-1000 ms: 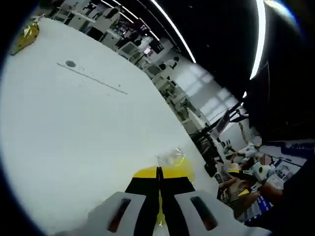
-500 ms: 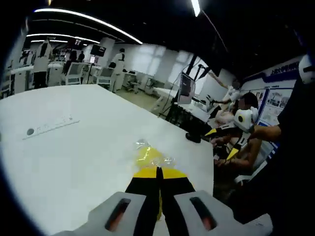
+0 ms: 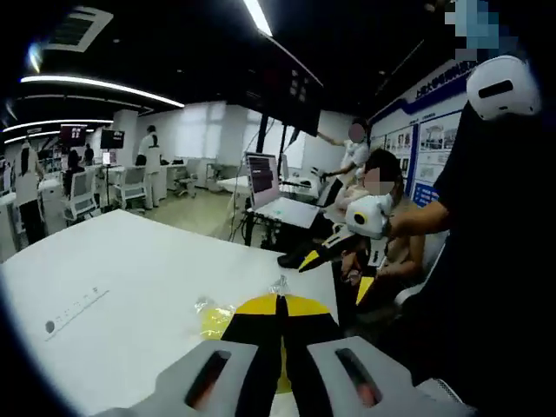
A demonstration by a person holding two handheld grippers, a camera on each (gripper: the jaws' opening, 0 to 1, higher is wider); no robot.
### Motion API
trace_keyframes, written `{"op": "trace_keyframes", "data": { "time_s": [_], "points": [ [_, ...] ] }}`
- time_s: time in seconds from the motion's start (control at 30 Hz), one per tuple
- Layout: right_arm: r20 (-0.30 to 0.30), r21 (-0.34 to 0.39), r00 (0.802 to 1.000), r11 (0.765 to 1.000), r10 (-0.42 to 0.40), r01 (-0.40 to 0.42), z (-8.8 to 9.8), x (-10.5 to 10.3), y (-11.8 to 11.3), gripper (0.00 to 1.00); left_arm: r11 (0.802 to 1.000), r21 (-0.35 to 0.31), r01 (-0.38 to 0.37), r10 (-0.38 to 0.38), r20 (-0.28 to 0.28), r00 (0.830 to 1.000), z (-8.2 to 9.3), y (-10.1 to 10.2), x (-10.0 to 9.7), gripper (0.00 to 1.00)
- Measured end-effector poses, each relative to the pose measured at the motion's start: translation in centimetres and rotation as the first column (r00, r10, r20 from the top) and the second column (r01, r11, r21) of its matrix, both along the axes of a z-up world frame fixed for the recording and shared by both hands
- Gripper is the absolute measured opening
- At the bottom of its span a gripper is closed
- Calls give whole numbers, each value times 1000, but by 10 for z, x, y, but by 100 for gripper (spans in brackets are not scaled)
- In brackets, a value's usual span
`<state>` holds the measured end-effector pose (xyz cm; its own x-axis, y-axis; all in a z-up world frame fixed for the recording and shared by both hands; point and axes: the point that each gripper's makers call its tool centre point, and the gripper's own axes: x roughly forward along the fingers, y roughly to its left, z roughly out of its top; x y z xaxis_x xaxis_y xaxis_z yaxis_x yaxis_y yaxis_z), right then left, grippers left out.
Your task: Compare the silicone blocks by pressing each to a similar depth, holding the contact briefly, and releasing to observe deformation and rebound differences across the visible hardness samples.
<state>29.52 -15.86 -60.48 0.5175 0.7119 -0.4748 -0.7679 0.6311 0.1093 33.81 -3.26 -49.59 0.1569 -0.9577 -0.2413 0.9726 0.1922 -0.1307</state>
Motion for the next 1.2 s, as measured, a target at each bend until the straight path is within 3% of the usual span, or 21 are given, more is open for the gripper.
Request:
{"op": "trace_keyframes", "data": {
  "time_s": [0.13, 0.17, 0.27, 0.4, 0.5, 0.7, 0.83, 1.03, 1.2],
  "points": [
    [11, 33, 999, 999, 42, -43, 8, -2, 15, 74, 1000, 2, 8, -8, 54, 999, 12, -1, -8, 0],
    [17, 35, 998, 998, 53, -53, 10, -2, 19, 73, 999, -28, 24, -24, 7, 1000, 17, -2, -13, 0],
    [68, 68, 992, 991, 108, -113, 22, 0, 36, 71, 998, -54, 35, -34, 31, 999, 28, -3, -17, 0],
    [86, 111, 984, 981, 153, -162, 37, 5, 56, 70, 997, -53, 62, -58, 72, 996, 38, -6, -23, 0],
    [113, 167, 974, 963, 196, -213, 56, 9, 76, 69, 995, -45, 86, -81, 90, 993, 43, -11, -28, 0],
    [134, 225, 955, 931, 263, -288, 73, 8, 101, 63, 989, -41, 139, -133, 121, 984, 53, -19, -41, 0],
    [144, 286, 951, 909, 273, -304, 85, 7, 111, 57, 987, -44, 156, -149, 130, 980, 57, -23, -45, 0],
    [163, 314, 948, 896, 275, -314, 95, 9, 116, 51, 985, -54, 167, -157, 152, 976, 60, -25, -49, 0],
    [160, 308, 944, 894, 290, -327, 91, 11, 119, 41, 985, -64, 158, -148, 147, 978, 60, -22, -46, 0]
  ]
}}
